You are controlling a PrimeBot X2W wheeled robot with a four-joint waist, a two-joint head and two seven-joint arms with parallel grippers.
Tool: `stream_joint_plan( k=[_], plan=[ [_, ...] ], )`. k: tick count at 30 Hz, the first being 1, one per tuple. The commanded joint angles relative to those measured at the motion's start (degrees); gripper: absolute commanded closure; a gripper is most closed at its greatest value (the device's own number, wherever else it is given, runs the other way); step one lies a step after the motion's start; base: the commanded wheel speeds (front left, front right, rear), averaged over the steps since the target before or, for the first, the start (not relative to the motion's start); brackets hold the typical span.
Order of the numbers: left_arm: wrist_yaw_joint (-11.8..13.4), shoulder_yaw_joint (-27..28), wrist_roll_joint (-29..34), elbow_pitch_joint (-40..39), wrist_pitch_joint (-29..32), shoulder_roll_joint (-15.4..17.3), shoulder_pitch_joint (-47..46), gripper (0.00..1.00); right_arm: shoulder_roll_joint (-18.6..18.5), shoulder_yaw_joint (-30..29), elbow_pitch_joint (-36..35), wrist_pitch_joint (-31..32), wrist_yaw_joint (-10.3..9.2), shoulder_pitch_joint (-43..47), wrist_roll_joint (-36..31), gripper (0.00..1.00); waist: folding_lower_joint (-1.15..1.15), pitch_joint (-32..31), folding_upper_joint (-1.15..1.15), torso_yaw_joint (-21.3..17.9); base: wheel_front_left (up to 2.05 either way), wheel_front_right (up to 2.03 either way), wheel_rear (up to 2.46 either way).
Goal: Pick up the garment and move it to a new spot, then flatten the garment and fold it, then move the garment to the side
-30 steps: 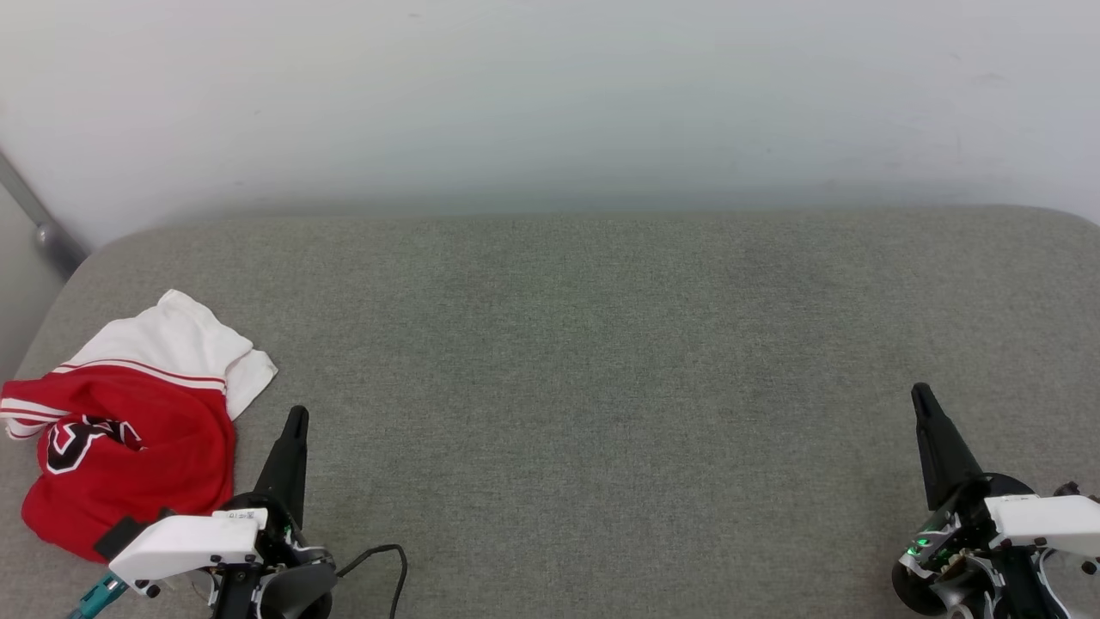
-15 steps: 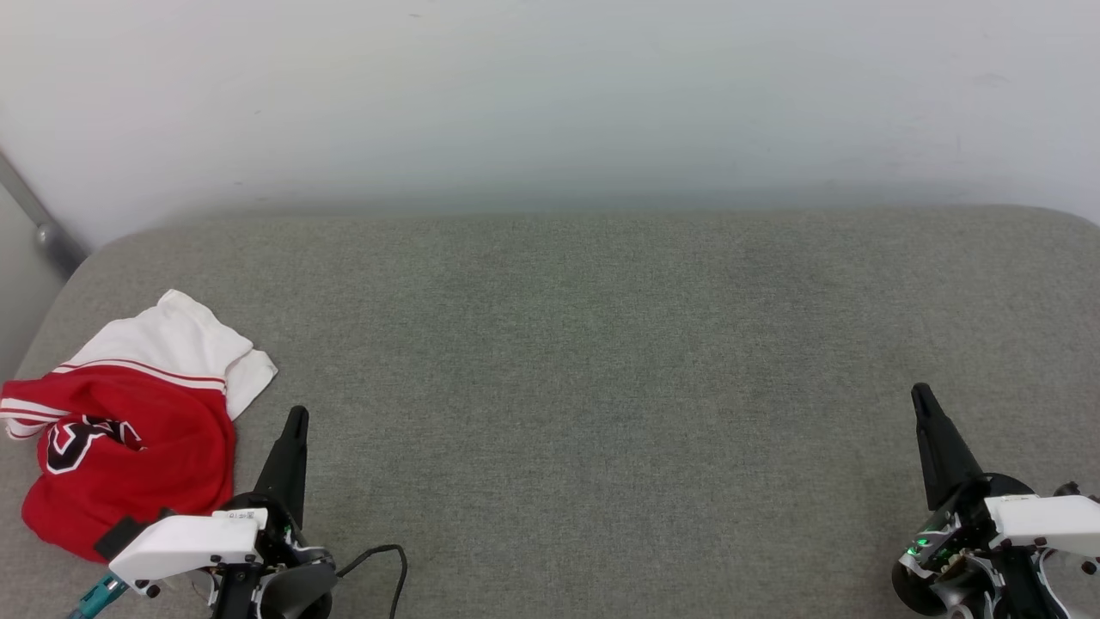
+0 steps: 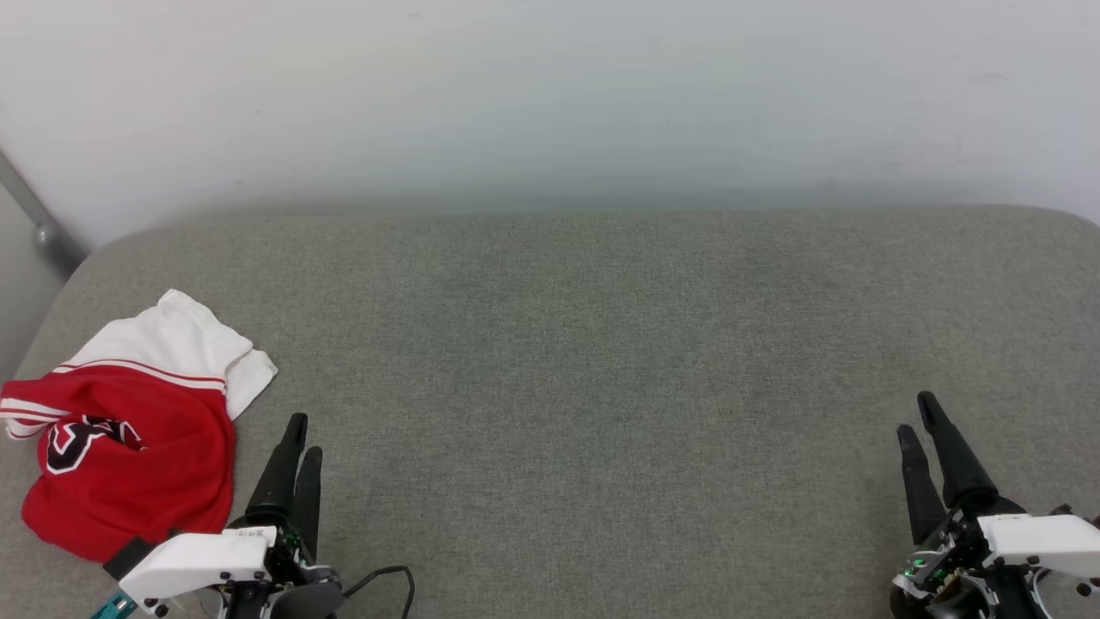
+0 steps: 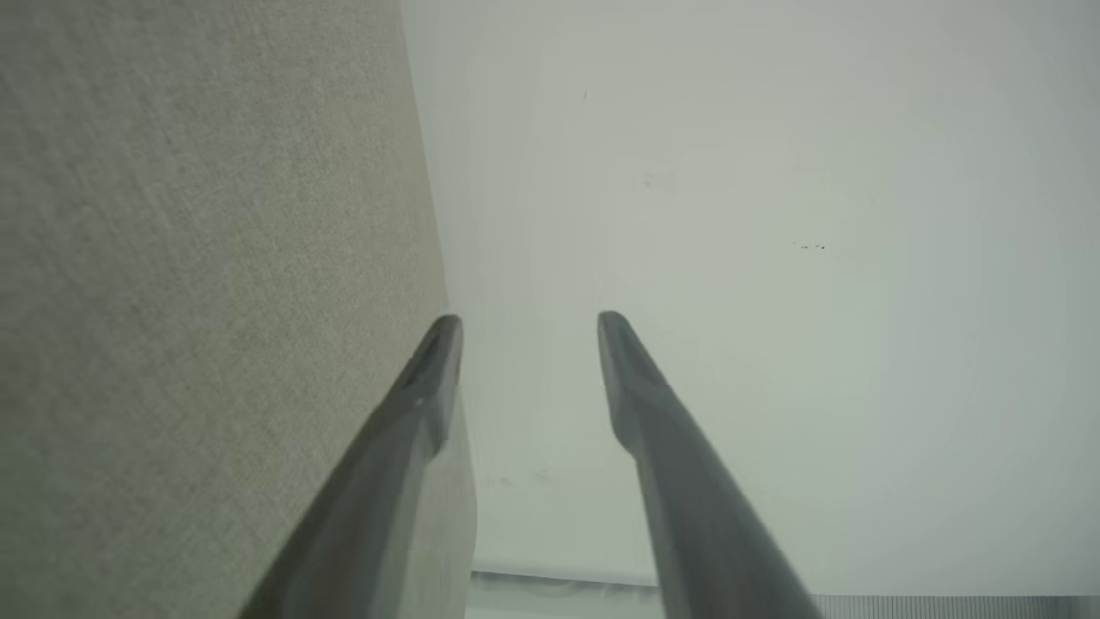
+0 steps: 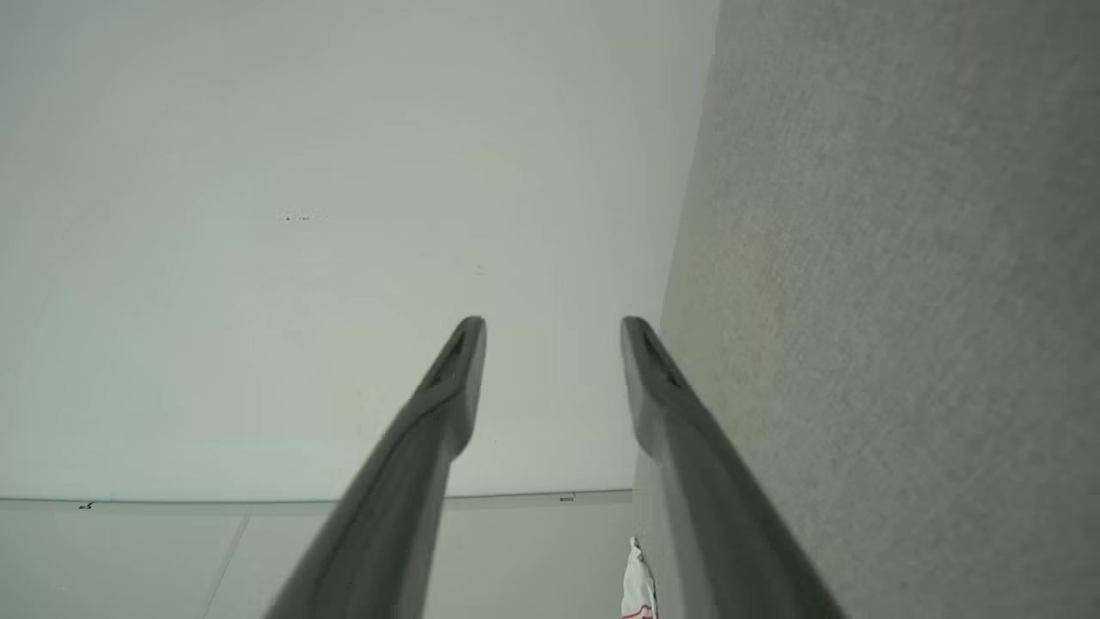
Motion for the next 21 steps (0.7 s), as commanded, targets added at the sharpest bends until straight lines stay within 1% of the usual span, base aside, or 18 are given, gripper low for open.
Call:
stream_joint_plan(
  k=[1,5,10,16,21],
  plan=[
    [-0.01,-0.56,0.34,-1.21,-0.56,0.14,-1.26,0.0,-0.05,0.36,-1.48,-0.39,0.02,-1.03,-0.35,0.0,0.0,0.01,0.0,0.0,0.0,0.0,0.0],
    [-0.01,-2.04,1.05,-1.83,-1.83,0.15,-1.46,0.0,-0.21,1.3,-2.37,-1.57,0.02,-0.59,-1.39,0.0,0.0,0.04,0.0,0.03,0.0,0.0,0.0],
    [-0.01,-3.08,3.02,-2.8,-3.24,0.16,-1.61,0.0,-0.74,2.58,-2.9,-3.16,0.02,-0.36,-4.2,0.0,0.0,0.11,0.0,0.08,0.0,0.0,0.0],
    [-0.01,-4.13,8.79,-4.05,-4.8,0.18,-1.85,0.0,-1.21,3.38,-3.56,-4.82,0.02,-0.36,-9.98,0.0,0.0,0.23,0.0,0.17,0.0,0.0,0.0],
    [-0.01,-4.62,15.17,-4.89,-6.04,0.19,-1.8,0.0,-1.18,3.24,-4.4,-6.04,0.03,-0.2,-17.23,0.0,0.0,0.22,0.0,0.26,0.0,0.0,0.0]
  ],
)
